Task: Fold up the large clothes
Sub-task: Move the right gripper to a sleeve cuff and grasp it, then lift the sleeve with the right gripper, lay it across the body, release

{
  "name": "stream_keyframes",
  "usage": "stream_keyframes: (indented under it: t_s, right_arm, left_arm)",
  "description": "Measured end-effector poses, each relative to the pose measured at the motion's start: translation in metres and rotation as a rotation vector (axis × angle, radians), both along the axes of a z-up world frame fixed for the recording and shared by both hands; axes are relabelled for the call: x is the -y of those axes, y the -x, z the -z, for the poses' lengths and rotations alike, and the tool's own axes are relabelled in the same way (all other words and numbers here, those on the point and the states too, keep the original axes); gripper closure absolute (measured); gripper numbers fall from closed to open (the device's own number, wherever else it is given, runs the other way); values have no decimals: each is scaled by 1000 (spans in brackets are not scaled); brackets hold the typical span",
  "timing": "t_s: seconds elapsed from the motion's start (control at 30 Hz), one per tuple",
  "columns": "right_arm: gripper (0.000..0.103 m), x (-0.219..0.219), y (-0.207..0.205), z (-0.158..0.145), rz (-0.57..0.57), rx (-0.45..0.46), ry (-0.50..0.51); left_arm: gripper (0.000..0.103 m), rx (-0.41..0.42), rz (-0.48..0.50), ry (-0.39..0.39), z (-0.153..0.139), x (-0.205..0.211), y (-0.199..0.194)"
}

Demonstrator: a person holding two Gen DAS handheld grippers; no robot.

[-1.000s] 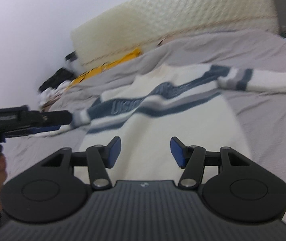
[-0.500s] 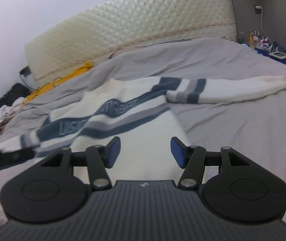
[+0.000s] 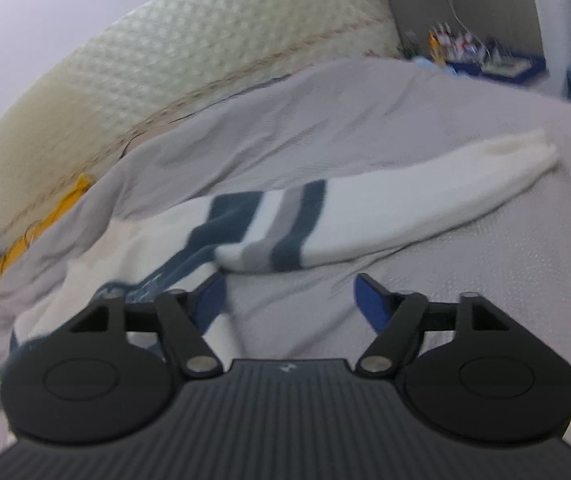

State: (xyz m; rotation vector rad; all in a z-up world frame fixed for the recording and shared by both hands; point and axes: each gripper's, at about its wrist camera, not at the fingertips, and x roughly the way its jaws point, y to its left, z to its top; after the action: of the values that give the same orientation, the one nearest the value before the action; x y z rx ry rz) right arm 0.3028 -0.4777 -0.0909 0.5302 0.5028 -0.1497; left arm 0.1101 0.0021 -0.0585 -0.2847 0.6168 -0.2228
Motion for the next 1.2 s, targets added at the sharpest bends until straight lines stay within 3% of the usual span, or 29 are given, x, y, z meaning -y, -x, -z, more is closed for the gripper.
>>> stream_keyframes:
  t_s: [0.3,0.53,0.6,0.63,0.67,0.73,1.0,1.2]
  right_arm:
    - [14,100,-43,63,177,-22,-289]
    - [16,153,-72,87,256,80,-286]
    - [27,163,-82,87,281,97,-261]
    - [44,170,-86,87,293,96,-252]
    - [69,178,-92,87,309,84,-243]
    - [91,194,-98,86,337,49,-227]
    - [94,223,-121,56,340,61,-33]
    - [94,251,-134,42,402,1,69]
  left_arm:
    - [36,-45,-43,21,15,-4,-25]
    - [36,-81,-74,28,30,-10,-51]
    - [36,-85,-79,30,32,-11,-57]
    - [36,-89,-81,31,34,-12,-61]
    - [36,-92,-86,32,35,-13,-64]
    - [36,-96,-91,32,37,-15,-69]
    - [36,-102,-119,13,43,-23,-81]
    - [36,-80,-144,-10,38,-25,-81]
